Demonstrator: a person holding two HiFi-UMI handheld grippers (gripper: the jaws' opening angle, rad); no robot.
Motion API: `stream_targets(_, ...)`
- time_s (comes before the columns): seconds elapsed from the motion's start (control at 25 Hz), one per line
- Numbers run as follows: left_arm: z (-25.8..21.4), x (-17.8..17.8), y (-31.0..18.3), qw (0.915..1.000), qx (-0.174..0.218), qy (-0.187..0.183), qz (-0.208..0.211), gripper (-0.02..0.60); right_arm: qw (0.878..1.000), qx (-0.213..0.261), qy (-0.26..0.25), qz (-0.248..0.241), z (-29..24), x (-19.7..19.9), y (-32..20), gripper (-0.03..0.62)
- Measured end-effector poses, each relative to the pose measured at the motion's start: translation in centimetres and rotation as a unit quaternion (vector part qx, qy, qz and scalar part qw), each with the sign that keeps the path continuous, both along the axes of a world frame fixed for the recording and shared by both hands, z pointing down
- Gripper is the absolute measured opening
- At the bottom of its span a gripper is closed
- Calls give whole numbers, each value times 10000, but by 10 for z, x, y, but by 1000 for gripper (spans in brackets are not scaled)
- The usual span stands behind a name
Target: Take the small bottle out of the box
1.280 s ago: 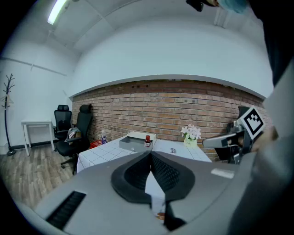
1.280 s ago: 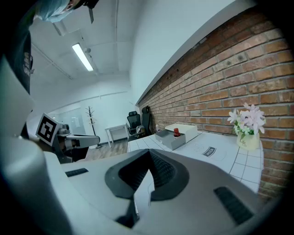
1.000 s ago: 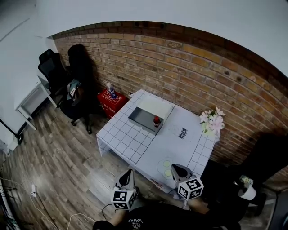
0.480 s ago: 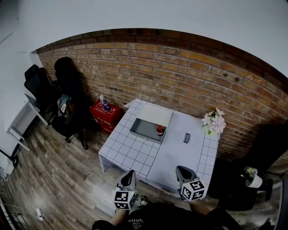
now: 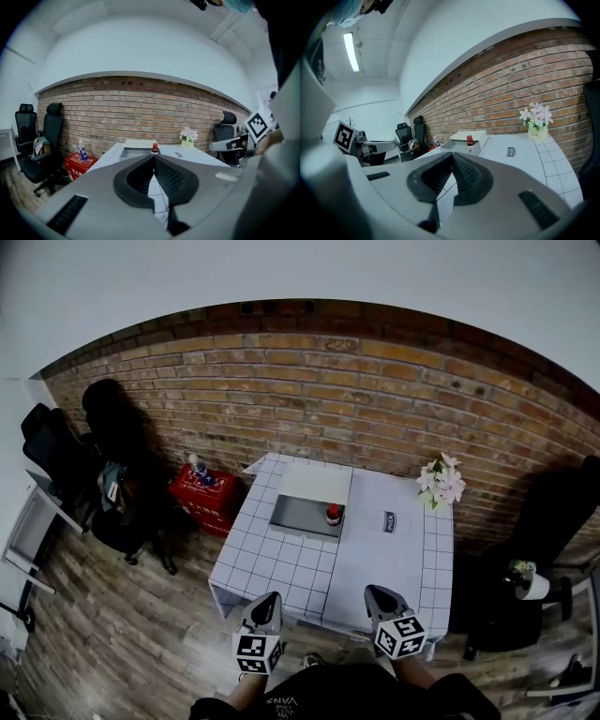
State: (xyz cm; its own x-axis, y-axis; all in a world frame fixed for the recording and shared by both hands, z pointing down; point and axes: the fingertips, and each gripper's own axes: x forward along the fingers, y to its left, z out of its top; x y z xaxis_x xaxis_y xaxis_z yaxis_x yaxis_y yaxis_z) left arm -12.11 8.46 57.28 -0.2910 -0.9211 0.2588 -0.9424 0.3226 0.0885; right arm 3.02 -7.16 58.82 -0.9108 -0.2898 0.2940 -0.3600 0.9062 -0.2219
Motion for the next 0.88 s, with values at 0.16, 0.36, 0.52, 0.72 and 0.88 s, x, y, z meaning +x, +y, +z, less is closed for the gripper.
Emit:
stream_targets(0.16, 5, -10, -7, 9997, -67, 61, 216, 11, 9999, -48, 9, 121, 1, -7, -1, -2)
stream_targets(0.36, 9, -18, -21, 9994, -94, 102, 313, 11, 9998, -65, 5, 210, 1, -16, -12, -2)
stream_targets(0.52, 9, -25, -36, 9991, -85, 147, 387, 11, 9997, -72, 35, 232, 1, -24, -27, -2)
stream_targets(0.72, 8, -37, -61, 9987, -103, 166, 473, 11, 9997, -95, 51, 234, -1, -35, -47, -2)
stream_targets(0.88, 8, -42, -84, 9984, -107, 122, 550, 11, 9996, -130, 49, 251, 1, -40, -65, -2)
